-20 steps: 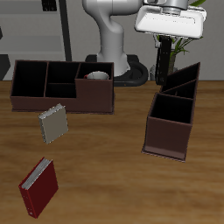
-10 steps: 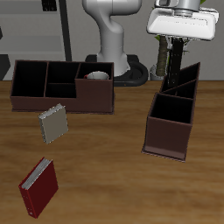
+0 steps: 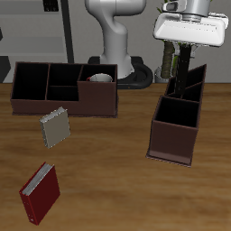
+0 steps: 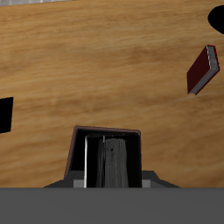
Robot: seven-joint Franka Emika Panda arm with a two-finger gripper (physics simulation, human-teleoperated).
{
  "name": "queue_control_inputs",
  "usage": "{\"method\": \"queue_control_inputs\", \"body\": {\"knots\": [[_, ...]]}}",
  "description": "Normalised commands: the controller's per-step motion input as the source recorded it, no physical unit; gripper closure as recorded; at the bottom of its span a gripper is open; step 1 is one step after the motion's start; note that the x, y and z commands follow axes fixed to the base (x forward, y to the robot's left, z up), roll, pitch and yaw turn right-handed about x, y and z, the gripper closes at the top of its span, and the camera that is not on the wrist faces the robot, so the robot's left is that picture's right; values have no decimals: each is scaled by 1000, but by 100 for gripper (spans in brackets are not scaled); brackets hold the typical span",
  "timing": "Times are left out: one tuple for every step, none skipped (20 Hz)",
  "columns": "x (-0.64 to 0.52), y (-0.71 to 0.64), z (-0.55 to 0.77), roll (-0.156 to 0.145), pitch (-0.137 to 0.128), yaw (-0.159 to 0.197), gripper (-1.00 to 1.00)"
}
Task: Place the red mug into the back desk caddy's right compartment and place the black book into the left desk caddy's right compartment
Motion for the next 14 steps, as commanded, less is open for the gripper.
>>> {"method": "queue_control_inputs", "body": {"knots": [[132, 26, -265, 27, 10, -15, 100], [253, -20, -374, -50, 66, 40, 100], [83, 52, -365, 36, 71, -70, 100], [2, -30, -352, -22, 10, 32, 100], [55, 46, -254, 49, 91, -28, 100], [-85, -83, -133, -10, 15, -41, 100], [-40, 44, -58, 6, -29, 27, 100], [-34, 43, -161, 46, 24, 16, 100], [-66, -30, -23, -15, -6, 6, 100], [30, -2, -66, 10, 16, -11, 100], [5, 21, -54, 28, -16, -15, 100], [6, -38, -113, 14, 6, 26, 100], [65, 14, -144, -3, 17, -20, 100], [27, -14, -158, 35, 3, 20, 100]]}}
